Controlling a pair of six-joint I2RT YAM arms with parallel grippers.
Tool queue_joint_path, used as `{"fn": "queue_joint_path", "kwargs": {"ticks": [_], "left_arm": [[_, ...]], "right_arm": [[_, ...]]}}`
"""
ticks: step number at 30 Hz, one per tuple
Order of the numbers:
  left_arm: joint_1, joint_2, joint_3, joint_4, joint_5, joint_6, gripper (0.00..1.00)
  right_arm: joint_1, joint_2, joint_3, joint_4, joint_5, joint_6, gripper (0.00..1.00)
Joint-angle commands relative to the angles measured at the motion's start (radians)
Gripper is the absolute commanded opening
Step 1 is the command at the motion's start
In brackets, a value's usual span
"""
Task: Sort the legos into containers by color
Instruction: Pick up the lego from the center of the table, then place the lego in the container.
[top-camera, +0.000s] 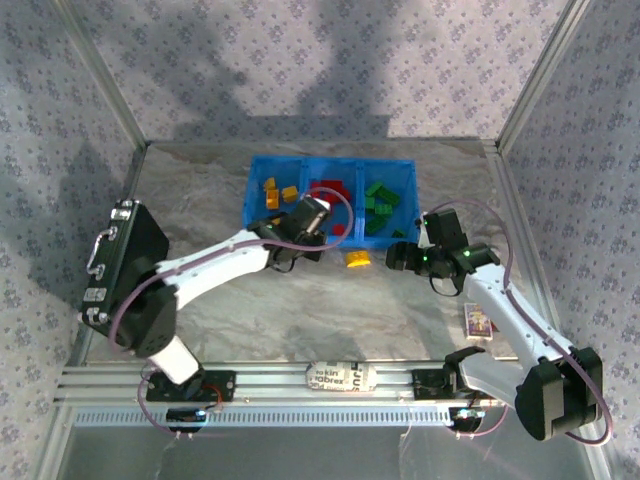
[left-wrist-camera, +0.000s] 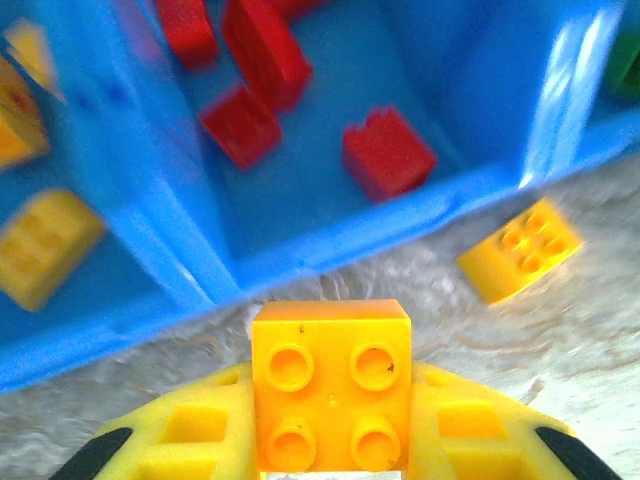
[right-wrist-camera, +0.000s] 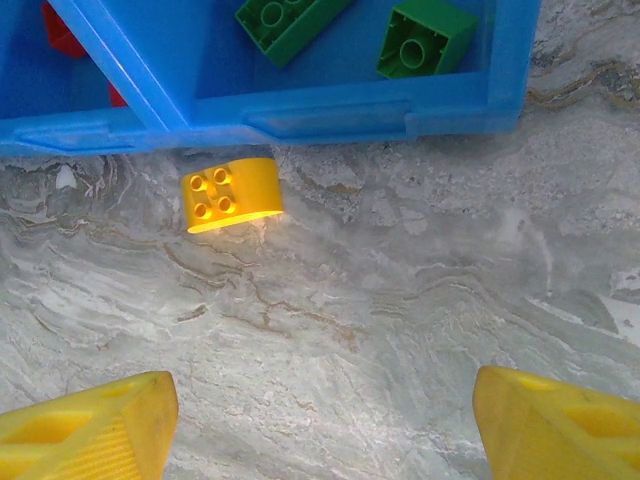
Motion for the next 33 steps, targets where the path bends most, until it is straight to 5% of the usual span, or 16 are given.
{"fn": "queue_joint_path", "kwargs": {"ticks": [1,13,14,15,16,33], "left_arm": [[0.037,-0.094,-0.031,0.007,-0.038,0.030,0.24],[0.318,-0.102,0.026,0.010,0.134,0.052,0.28],[0.331,-0.082,0.046,-0.001,0.138,0.057,0.40],[0.344,-0.058,0.073,-0.028,0.134,0.059,0.66],[0.349,-0.040,0.103,-0.060,0.121,0.056,0.73],[0.319,-0.366,-0.179,0.038,0.168,-0.031,0.79]], "right_arm": [[-0.002,-0.012,-0.011,-0.008,-0.015,0.015,0.80],[0.023,-0.017,-0.006,-0.016,-0.026,0.033,0.80],[0.028,-0.017,-0.004,-0.014,-0.025,0.035,0.80],[0.032,-0.017,0.000,-0.018,-0.022,0.036,0.81],[0.037,-0.018,0.002,-0.023,-0.017,0.036,0.81],[0.123,0.107,0.021,0.015,0.045,0.043,0.89]]}}
